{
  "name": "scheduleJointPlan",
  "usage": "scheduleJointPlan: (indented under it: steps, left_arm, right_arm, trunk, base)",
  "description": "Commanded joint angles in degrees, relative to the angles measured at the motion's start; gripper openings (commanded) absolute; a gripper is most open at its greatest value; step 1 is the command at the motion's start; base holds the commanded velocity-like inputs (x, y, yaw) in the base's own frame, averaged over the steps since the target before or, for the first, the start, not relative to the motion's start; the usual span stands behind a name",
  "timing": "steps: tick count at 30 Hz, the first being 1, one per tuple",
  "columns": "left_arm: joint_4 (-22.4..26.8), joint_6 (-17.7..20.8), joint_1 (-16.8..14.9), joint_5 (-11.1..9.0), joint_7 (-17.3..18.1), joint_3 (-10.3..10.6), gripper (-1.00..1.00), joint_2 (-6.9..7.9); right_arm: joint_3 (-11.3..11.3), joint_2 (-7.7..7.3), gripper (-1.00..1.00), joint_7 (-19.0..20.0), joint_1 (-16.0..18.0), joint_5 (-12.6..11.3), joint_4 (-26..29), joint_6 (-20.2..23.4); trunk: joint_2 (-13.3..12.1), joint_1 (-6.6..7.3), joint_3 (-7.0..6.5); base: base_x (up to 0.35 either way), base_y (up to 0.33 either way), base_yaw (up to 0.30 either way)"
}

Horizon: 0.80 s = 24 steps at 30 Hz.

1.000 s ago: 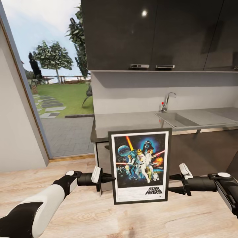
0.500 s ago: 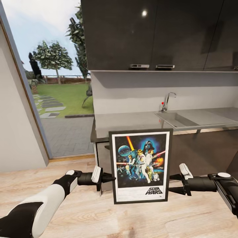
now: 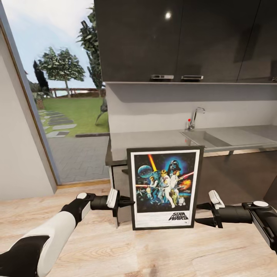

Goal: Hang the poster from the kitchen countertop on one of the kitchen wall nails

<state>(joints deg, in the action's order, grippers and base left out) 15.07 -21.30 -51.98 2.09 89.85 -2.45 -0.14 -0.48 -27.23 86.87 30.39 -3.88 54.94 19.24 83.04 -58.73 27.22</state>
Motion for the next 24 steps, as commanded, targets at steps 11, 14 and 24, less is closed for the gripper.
scheduleJointPlan:
  steps: [11,14,24]
  left_arm:
    - [4.71,3.39,-0.05,0.2,0.15,-1.27,-1.0,-0.03]
    - [4.79,3.46,-0.05,0.2,0.15,-1.24,-1.0,-0.03]
    - [4.84,3.55,-0.05,0.16,0.15,-1.5,-1.0,-0.35]
  right_arm:
    - [0.04,-0.01,1.0,0.23,0.02,-0.16,-0.08,-0.13]
    - [0.04,-0.01,1.0,0.23,0.02,-0.16,-0.4,-0.51]
    - [-0.09,-0.11,1.0,0.23,0.02,-0.16,-1.17,-0.95]
  trunk:
    - [0.04,0.0,0.06]
    - [0.04,0.0,0.06]
    - [0.04,0.0,0.06]
  base:
    - [0.0,0.0,0.0]
    - [0.0,0.0,0.0]
    - [0.0,0.0,0.0]
